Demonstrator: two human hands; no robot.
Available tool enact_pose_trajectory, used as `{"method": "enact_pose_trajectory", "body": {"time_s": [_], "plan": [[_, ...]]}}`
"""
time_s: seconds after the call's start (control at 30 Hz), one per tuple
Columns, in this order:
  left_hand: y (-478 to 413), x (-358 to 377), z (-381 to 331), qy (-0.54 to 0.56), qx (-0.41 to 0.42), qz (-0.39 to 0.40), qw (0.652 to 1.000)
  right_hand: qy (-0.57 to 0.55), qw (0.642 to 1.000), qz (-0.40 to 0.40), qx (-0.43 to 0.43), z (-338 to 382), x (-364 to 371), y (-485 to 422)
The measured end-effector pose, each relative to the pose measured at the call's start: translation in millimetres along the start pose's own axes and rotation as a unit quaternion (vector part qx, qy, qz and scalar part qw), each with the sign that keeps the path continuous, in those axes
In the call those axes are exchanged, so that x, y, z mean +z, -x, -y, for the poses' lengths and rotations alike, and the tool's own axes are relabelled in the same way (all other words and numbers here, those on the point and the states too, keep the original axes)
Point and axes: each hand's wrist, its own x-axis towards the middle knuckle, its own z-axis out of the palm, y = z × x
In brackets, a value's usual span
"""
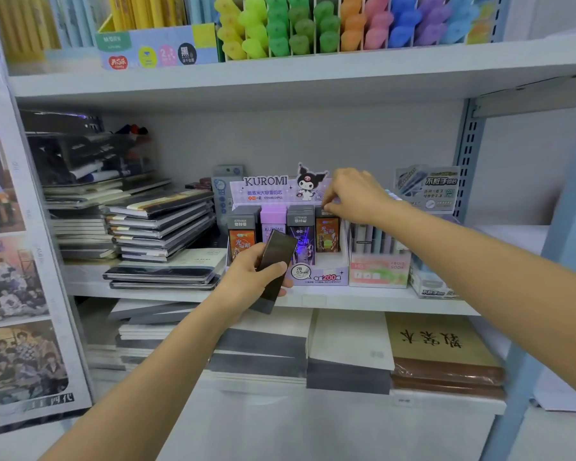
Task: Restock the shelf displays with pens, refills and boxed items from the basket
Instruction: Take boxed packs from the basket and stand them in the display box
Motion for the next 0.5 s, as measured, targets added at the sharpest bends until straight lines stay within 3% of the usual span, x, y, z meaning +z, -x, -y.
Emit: {"method": "enact_pose_trajectory", "body": {"time_s": [0.07,0.17,0.27,0.37,0.5], "plan": [[3,3,-5,0.006,0.008,0.003,1.0,-0.047,0.998,-0.04,0.005,1,-4,5],[8,8,-14,0.008,0.018,0.004,1.0,-0.254,0.962,-0.102,0.008,10,-12,21],[14,16,-25,0.014,0.031,0.013,0.999,-0.385,0.922,-0.023,-0.025,25,-15,40],[19,24,-36,0.025,0.04,0.028,0.998,-0.407,0.909,0.068,-0.055,33,-12,54],[24,24,-43,-0.024,0.009,0.014,1.0,-0.467,0.884,0.011,-0.004,24,-15,65]]}}
